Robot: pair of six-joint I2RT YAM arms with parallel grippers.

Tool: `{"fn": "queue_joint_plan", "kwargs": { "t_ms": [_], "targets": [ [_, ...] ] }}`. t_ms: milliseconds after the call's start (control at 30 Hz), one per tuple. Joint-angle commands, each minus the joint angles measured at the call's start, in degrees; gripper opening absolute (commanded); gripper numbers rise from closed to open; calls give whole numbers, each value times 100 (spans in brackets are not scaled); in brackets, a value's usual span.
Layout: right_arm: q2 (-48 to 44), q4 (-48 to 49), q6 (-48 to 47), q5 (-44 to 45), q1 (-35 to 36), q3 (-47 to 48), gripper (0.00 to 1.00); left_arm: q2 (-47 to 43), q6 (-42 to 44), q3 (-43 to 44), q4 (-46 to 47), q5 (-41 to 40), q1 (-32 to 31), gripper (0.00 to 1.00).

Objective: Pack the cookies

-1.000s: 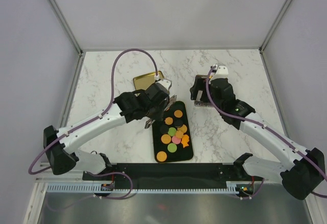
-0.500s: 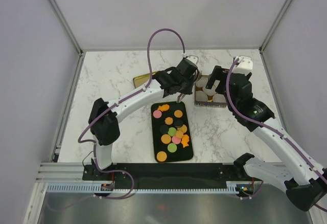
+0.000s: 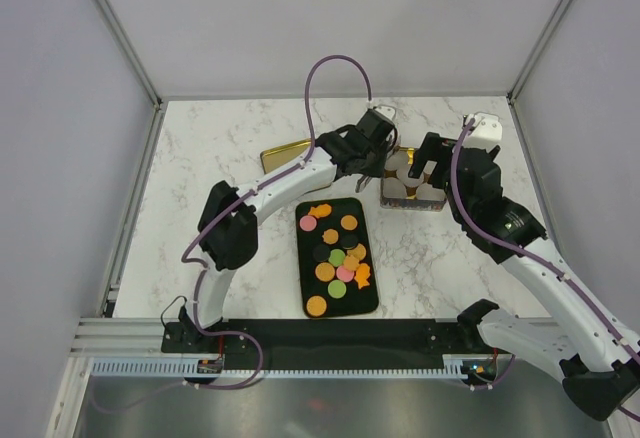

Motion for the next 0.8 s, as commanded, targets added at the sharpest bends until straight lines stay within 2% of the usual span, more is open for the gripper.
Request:
{"fn": "queue_joint_plan", "kwargs": {
  "t_ms": [0,200,633,767],
  "targets": [
    [-41,-14,-74,-70,-17,105,98,119,228,378,255,88,3,20],
    [-32,-14,-101,-114,-17,70,98,190,220,326,229,96,3,23],
    [29,3,-118,-263,-17,70,98,190,272,247,229,131,3,42],
    [56,21,-127,-316,-17,79,98,164,281,220,229,114,3,45]
  ]
}}
